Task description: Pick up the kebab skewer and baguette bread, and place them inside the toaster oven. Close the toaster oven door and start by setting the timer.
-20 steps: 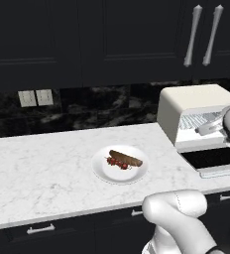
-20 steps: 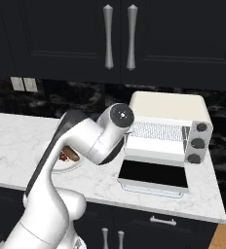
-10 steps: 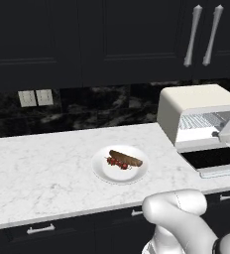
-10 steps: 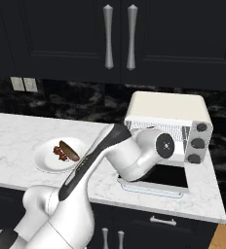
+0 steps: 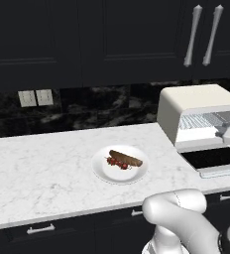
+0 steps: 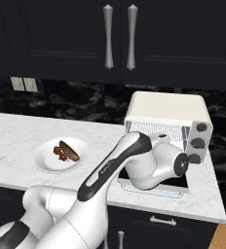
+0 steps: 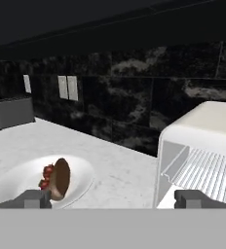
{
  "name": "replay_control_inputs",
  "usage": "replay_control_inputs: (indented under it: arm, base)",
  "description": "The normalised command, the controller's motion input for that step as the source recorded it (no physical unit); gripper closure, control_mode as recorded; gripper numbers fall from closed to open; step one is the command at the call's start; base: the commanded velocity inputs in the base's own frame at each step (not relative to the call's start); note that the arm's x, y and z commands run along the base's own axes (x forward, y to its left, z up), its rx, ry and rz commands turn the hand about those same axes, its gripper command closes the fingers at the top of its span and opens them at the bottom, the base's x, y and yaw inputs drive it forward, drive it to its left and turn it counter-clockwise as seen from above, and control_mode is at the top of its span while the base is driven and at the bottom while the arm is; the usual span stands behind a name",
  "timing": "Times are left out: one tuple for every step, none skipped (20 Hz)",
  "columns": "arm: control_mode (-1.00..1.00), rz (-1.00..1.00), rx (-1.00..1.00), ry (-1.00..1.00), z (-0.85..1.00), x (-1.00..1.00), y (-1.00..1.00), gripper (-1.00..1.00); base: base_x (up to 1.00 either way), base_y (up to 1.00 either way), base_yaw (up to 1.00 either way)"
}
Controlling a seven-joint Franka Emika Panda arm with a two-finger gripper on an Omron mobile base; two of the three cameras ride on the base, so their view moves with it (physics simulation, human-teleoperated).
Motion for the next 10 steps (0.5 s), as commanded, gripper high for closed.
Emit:
replay_control_inputs:
  arm:
    - [-1.0,-0.02,0.11,-0.05,-0.18,0.35,-0.23,-1.0]
    - [-1.0,-0.02,0.12,-0.05,-0.2,0.36,-0.12,-1.0]
    - [-1.0,-0.01,0.14,-0.03,0.0,0.4,-0.04,-1.0]
    - [-1.0,0.0,0.16,-0.01,0.0,0.46,-0.04,-1.0]
    - [-1.0,0.0,0.16,-0.01,-0.06,0.43,0.0,-1.0]
    - [-1.0,0.0,0.13,-0.05,-0.16,0.32,0.0,-1.0]
    - [-1.0,-0.01,0.1,-0.07,-0.35,0.16,-0.04,-1.0]
    - [-1.0,-0.02,0.07,-0.12,-0.44,0.09,-0.04,-1.0]
    - [-1.0,-0.04,0.04,-0.14,-0.42,0.14,-0.01,-1.0]
    - [-1.0,-0.09,0.01,-0.1,-0.38,0.29,-0.04,-1.0]
  base:
    - [0.0,0.0,0.0]
    - [0.0,0.0,0.0]
    - [0.0,0.0,0.0]
    - [0.0,0.0,0.0]
    - [0.0,0.0,0.0]
    - [0.0,0.0,0.0]
    - [0.0,0.0,0.0]
    - [0.0,0.0,0.0]
    - [0.0,0.0,0.0]
    - [0.0,0.0,0.0]
